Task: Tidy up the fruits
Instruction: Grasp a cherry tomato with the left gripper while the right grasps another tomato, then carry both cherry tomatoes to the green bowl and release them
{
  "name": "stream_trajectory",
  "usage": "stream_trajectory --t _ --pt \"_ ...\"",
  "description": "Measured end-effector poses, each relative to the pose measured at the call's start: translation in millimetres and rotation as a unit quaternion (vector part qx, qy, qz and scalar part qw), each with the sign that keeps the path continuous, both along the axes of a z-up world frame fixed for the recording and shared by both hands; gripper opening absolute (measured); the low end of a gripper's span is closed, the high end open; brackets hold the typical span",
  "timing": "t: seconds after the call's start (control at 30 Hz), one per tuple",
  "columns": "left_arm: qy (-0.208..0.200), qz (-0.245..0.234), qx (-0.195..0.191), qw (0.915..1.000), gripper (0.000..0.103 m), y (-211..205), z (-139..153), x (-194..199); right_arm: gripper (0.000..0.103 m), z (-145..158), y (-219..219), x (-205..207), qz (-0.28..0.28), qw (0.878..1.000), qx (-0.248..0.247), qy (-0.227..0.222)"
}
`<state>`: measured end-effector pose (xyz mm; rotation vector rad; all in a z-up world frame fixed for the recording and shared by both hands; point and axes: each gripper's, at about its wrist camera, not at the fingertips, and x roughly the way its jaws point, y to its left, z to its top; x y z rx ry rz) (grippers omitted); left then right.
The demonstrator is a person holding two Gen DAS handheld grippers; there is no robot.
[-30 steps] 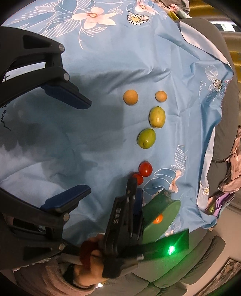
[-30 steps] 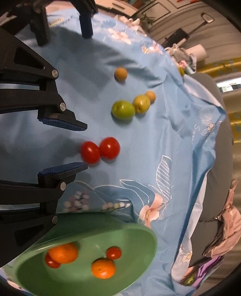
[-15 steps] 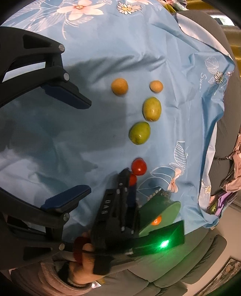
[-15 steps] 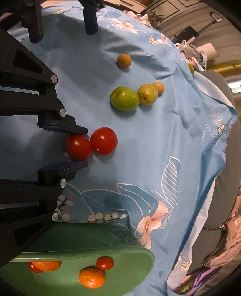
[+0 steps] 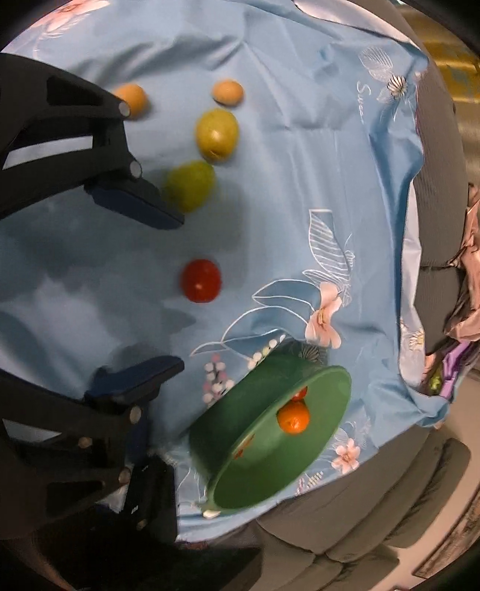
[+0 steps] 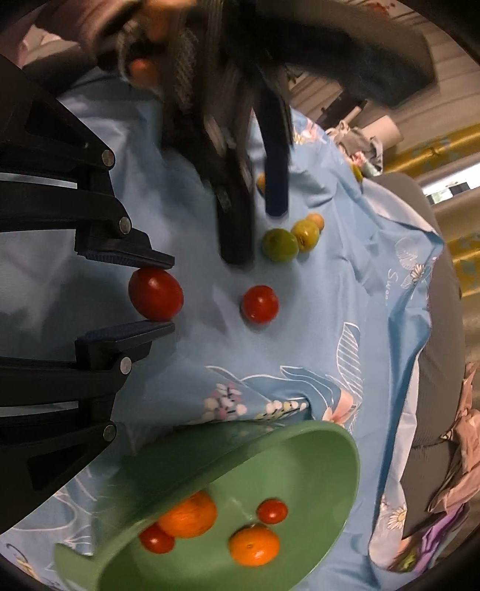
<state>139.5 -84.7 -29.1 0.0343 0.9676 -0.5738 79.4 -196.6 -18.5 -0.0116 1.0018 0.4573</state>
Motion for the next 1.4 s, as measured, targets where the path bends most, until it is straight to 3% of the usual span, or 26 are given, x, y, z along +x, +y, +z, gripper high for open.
stream_trajectory --t 0.27,0.4,0.77,1.4 --pt "-0.008 -0.013 0.061 0.9980 0.050 -30.4 -17.5 22.2 0.030 3.7 -6.6 -0.3 0.006 1.000 0.029 -0.011" --pt "-0.002 -0.007 0.078 0.9969 0.032 -33.0 -26.2 31.3 0.030 4.6 -9.4 2.9 0.004 0.999 0.036 -0.014" --pt "0.016 0.002 0.072 0.9973 0.031 -23.0 -29.3 26.0 0.030 4.9 -14.5 2.5 -0.008 0.999 0.042 -0.019" --pt "-0.021 0.044 0.021 0.9986 0.031 31.6 41.9 -75.9 0.030 46.8 -27.1 -31.3 -0.045 0.995 0.041 -0.076"
